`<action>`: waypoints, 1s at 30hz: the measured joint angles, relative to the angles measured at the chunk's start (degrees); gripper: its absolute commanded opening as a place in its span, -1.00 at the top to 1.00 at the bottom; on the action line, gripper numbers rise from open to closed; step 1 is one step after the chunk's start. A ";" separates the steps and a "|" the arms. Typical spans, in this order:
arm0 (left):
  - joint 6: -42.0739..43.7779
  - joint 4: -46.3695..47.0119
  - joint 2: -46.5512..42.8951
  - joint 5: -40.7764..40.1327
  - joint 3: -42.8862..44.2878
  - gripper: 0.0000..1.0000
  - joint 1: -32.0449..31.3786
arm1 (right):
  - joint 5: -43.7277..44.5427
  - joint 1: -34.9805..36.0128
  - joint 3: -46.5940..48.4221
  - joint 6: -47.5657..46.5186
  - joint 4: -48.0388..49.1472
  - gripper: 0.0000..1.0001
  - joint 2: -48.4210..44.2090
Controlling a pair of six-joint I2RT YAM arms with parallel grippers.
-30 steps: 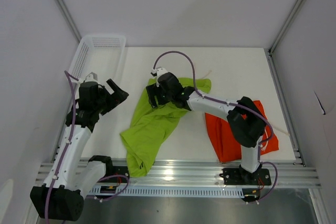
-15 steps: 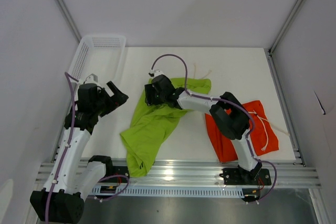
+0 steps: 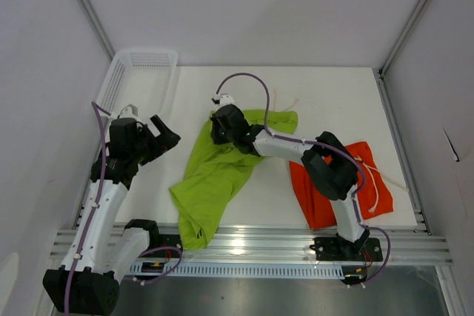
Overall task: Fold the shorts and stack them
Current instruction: Flatten the shorts out
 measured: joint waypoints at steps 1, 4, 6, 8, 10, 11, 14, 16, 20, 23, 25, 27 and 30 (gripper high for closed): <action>0.00 -0.04 0.00 0.02 -0.02 -0.98 0.00 | -0.04 0.28 -2.91 -0.31 0.52 1.00 -2.43; -0.02 0.04 -0.02 0.07 -0.28 -0.98 0.04 | 0.09 1.88 -13.42 -1.40 1.22 1.00 -12.76; -0.04 0.13 -0.02 0.13 -0.57 -0.98 0.07 | 0.66 3.78 -20.24 -1.88 1.11 1.00 -22.16; -0.09 0.63 0.00 0.22 -1.01 -0.98 0.09 | 1.33 5.97 -26.08 -1.97 0.59 1.00 -32.15; -0.13 1.07 0.13 0.46 -1.46 -0.98 0.09 | 1.95 8.46 -31.41 -1.46 -0.22 1.00 -43.98; -0.20 1.55 0.26 0.59 -1.79 -0.98 0.11 | 2.32 9.55 -33.73 -0.85 -0.42 1.00 -49.99; -0.66 4.24 1.62 1.53 -3.15 -0.97 0.11 | 3.69 11.39 -40.59 2.54 -3.48 1.00 -65.77; -1.14 6.34 3.80 2.21 -4.11 -0.97 0.07 | 4.09 12.31 -45.00 5.60 -6.60 1.00 -73.50; -2.32 10.58 10.45 2.69 -4.81 -0.97 -1.20 | 3.34 16.83 -53.33 11.91 -15.26 1.00 -80.11; -2.67 13.31 17.03 2.54 -4.13 -0.97 -3.45 | 4.66 22.58 -55.63 16.17 -22.97 1.00 -80.94; -2.67 14.25 22.62 2.54 -1.81 -0.96 -4.68 | 6.34 26.14 -55.47 19.21 -28.17 1.00 -81.35; -2.64 15.85 28.26 2.58 0.98 -0.93 -5.31 | 8.17 27.96 -54.47 21.79 -33.20 1.00 -81.48; -2.58 17.88 36.17 3.06 7.04 -0.90 -5.42 | 10.60 28.22 -51.47 24.87 -40.22 1.00 -80.41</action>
